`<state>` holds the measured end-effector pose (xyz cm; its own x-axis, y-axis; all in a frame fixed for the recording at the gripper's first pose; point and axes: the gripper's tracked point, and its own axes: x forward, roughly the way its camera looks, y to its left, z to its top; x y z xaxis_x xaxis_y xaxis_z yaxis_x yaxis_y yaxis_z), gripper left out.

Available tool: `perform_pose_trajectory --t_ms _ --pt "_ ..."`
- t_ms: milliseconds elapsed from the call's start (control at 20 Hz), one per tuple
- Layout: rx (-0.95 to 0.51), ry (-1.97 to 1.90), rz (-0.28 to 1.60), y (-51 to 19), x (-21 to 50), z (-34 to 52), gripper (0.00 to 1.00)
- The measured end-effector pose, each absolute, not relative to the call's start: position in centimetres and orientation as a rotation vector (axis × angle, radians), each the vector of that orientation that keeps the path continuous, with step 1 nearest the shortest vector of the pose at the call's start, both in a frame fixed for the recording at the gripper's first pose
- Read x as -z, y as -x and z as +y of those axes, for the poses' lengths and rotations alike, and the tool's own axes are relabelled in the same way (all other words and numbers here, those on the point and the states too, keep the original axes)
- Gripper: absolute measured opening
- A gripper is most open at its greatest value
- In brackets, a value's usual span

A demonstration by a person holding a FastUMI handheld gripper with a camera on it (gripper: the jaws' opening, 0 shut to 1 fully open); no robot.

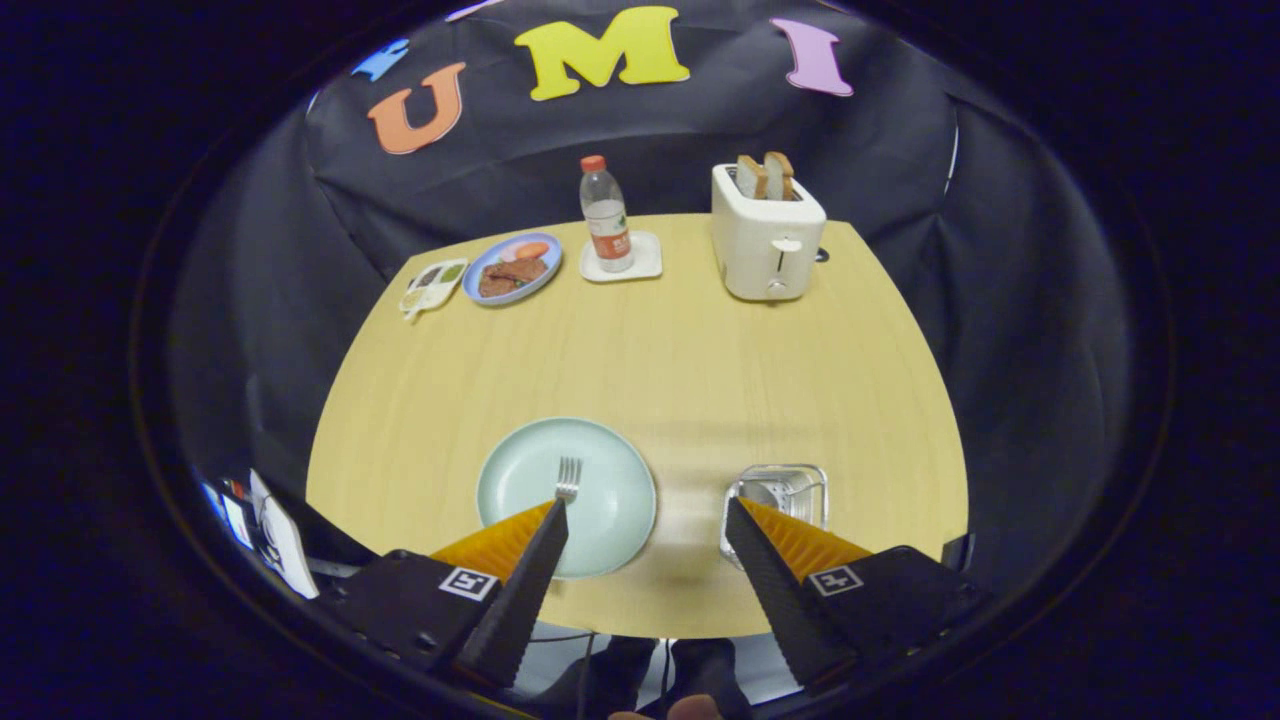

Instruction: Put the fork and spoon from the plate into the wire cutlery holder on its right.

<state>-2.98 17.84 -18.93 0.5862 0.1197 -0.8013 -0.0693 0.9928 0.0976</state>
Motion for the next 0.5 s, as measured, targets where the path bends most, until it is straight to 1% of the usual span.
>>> perform_pose_trajectory --t_ms 250,500 --pt "-0.122 -0.069 0.897 4.2 23.2 23.1 0.97" --pt "-0.091 -0.035 0.882 4.5 28.5 25.4 0.97"
